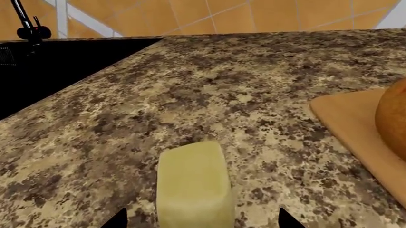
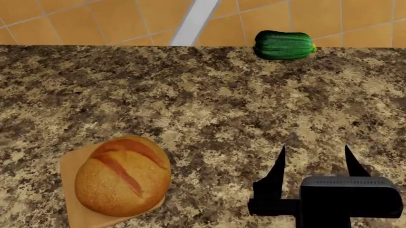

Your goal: Pick up the wedge of cheese and place it on the slice of bread to prepare a simple cheese on bread dish.

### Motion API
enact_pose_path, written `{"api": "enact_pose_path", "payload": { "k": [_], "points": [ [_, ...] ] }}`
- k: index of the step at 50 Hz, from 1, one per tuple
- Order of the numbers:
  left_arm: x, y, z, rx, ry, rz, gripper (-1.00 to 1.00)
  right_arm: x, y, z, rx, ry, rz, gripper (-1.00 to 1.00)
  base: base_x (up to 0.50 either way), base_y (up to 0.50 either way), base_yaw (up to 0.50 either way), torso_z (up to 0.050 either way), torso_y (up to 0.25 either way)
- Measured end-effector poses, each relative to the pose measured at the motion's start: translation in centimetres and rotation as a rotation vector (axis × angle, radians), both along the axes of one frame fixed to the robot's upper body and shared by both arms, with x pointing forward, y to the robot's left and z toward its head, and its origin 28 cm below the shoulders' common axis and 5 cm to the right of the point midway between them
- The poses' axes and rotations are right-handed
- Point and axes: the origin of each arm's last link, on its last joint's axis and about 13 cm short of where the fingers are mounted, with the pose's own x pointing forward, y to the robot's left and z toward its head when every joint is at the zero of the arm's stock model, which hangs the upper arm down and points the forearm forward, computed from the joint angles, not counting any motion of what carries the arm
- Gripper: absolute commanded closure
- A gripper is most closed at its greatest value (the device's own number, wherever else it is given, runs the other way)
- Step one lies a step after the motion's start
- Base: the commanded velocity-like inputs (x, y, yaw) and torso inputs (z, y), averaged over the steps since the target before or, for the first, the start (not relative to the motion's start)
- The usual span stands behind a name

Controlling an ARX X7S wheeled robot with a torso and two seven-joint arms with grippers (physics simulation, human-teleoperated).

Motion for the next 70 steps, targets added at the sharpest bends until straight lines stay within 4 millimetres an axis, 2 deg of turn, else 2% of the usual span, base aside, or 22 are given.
{"api": "enact_pose_path", "payload": {
  "k": [39,40,57,70],
  "points": [
    [1.5,0.6,-0.9,-0.007,0.021,0.009,-1.0,0.2,0.2,-0.3,-0.014,0.021,0.006,-1.0,0.0,0.0,0.0,0.0,0.0],
    [1.6,0.6,-0.9,-0.008,0.021,0.009,1.0,0.2,0.2,-0.3,-0.014,0.021,0.006,-1.0,0.0,0.0,0.0,0.0,0.0],
    [1.5,0.7,-0.8,0.058,0.037,0.017,1.0,0.1,0.2,0.0,-0.013,0.025,0.009,-1.0,0.0,0.0,0.0,0.0,0.0],
    [0.5,-0.5,1.7,0.07,0.009,-0.05,1.0,0.0,0.3,0.1,-0.011,0.025,0.013,-1.0,0.0,0.0,0.0,0.0,0.0]
  ]
}}
